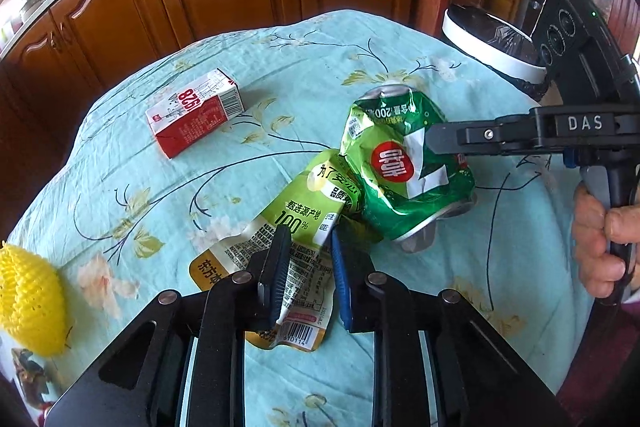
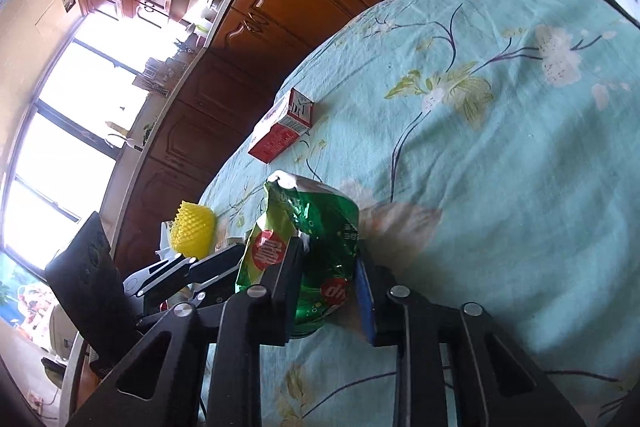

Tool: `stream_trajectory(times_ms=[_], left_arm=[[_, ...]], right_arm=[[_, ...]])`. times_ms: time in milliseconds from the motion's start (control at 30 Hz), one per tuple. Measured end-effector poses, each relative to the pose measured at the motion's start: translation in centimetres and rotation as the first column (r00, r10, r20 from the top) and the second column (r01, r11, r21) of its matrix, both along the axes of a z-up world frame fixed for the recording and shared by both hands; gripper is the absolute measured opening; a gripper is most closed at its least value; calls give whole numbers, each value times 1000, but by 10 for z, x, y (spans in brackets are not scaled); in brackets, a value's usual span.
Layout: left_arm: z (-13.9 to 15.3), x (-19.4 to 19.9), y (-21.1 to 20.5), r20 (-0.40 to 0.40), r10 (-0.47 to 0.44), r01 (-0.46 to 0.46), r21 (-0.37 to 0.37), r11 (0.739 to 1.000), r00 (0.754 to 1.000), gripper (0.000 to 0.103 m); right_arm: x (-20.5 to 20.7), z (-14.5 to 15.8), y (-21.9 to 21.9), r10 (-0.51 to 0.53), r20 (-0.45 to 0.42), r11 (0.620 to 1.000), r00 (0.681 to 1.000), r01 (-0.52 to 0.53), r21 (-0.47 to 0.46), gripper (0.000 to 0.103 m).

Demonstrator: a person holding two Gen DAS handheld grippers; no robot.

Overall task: Collect trash
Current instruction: 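Grasp the green juice pouch with the left tool while the right tool grasps the crushed green can, then carry the green pouch and green can over the bin with both tools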

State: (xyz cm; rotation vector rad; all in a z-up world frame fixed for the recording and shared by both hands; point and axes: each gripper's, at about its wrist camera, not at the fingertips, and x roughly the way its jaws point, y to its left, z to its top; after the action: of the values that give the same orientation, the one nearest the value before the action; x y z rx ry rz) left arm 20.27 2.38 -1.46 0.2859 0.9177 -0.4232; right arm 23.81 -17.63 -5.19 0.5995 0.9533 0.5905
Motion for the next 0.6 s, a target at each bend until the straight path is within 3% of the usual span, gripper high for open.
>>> stream_trajectory(times_ms=[233,300,600], left_arm=[[4,3,-8,14,9,-9,12,1000,1000,7],[6,5,-6,10,36,-36,-10,999,999,3],[19,1,-11,-12,112,-112,-180,977,994,2]], right_arm=[[-13,27,-15,-8,104,998,994,15,-64,12],[-17,33,-21,-16,127,996,992,26,-80,12],[-34,59,-59,-80,229,980,970,118,-159,12]])
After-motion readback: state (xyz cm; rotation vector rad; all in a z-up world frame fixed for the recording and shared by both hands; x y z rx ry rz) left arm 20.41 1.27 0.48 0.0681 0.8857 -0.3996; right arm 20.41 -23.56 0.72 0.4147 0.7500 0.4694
